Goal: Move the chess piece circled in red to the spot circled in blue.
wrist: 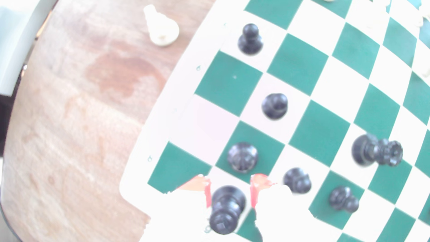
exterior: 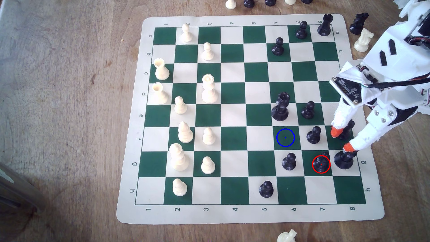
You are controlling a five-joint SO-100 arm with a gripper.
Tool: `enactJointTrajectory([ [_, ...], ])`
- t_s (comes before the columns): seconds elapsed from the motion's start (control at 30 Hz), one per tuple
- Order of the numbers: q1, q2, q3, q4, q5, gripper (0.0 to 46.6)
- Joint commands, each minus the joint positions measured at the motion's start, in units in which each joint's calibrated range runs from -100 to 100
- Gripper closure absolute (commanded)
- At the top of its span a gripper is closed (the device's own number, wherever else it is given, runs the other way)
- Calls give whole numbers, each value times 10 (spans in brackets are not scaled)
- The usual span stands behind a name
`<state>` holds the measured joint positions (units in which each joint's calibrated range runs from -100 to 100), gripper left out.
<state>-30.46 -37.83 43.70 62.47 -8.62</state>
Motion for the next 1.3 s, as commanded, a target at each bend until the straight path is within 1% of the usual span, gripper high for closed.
enactJointTrajectory([
  [0.0, 6, 23, -18, -24, -6, 342],
  [0.17, 6, 107, -24, -41, -4, 353],
  [0.3, 7, 141, -19, -57, -6, 351],
  [0.7, 12, 185, -23, -83, -6, 352],
  [0.9, 26, 192, -23, -107, -5, 351],
  [1.07, 27, 192, -18, -103, 0, 373],
  [1.13, 27, 192, -18, -102, 0, 366],
  [1.17, 26, 192, -18, -101, 0, 371],
  [1.27, 23, 191, -18, -91, 6, 418],
])
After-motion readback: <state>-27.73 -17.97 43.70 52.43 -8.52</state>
